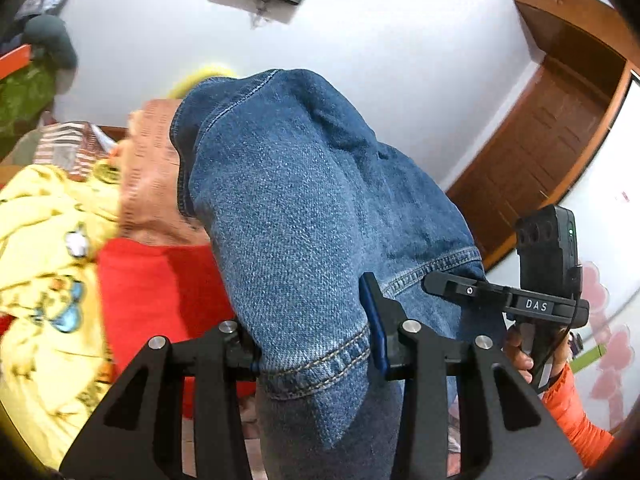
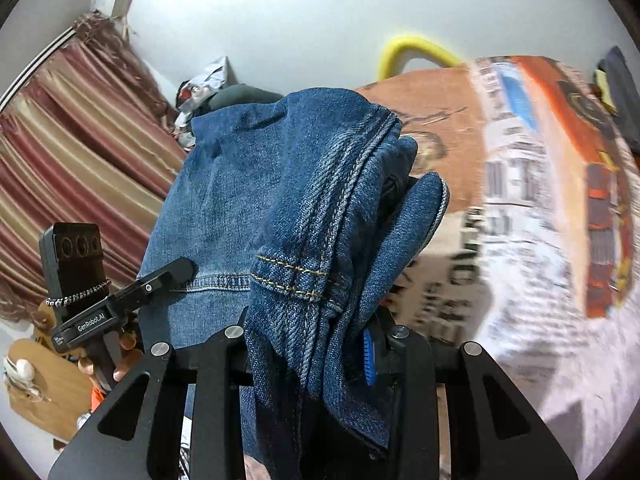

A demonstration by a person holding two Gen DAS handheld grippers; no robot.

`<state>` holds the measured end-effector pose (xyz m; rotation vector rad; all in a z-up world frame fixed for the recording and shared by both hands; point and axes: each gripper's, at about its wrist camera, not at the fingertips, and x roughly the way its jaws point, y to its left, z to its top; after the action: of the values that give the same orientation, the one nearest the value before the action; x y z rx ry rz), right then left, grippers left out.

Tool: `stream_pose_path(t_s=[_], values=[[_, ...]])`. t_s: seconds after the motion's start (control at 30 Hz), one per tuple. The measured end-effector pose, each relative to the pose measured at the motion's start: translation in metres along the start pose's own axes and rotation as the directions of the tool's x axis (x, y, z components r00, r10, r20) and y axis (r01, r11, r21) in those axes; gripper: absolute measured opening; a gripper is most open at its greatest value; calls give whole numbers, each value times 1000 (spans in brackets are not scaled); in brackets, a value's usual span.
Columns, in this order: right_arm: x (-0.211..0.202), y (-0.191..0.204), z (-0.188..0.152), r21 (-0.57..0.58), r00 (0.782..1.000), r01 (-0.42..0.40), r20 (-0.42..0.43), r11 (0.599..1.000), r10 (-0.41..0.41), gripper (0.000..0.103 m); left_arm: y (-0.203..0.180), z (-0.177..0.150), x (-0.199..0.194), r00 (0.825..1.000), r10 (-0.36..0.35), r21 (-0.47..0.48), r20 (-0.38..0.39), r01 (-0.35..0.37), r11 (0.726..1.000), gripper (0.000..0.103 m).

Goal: Fold large clothes
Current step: 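Place the folded jacket beside the yellow blanket and open both tools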

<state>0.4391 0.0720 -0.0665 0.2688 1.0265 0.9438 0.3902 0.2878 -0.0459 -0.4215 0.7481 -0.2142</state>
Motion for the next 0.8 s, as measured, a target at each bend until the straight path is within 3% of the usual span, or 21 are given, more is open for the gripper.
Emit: stream_pose_path(t_s=[0.3,0.43,0.57,0.67,0.8], values=[[93,3,-1,20,994,-35,-104,999,36,30,87,-8,13,995,85,-93,-45,-89,992,40],[142,-15,-7,57,985,-8,-170,998,18,30,133,-26,43,989,108,-158,-101,-123,980,40],[179,-25,-26,20,972,61,-229,998,-55,30,173,-46,82,980,117,-206,-162,-150,967,40],[194,-41,-33,29,965,76,-253,997,-67,32,188,-63,103,968,164,-182,-190,-199,963,44],[191,-42,-35,13,966,61,-252,998,-56,36,193,-71,99,974,154,-197,-168,-186,963,48]])
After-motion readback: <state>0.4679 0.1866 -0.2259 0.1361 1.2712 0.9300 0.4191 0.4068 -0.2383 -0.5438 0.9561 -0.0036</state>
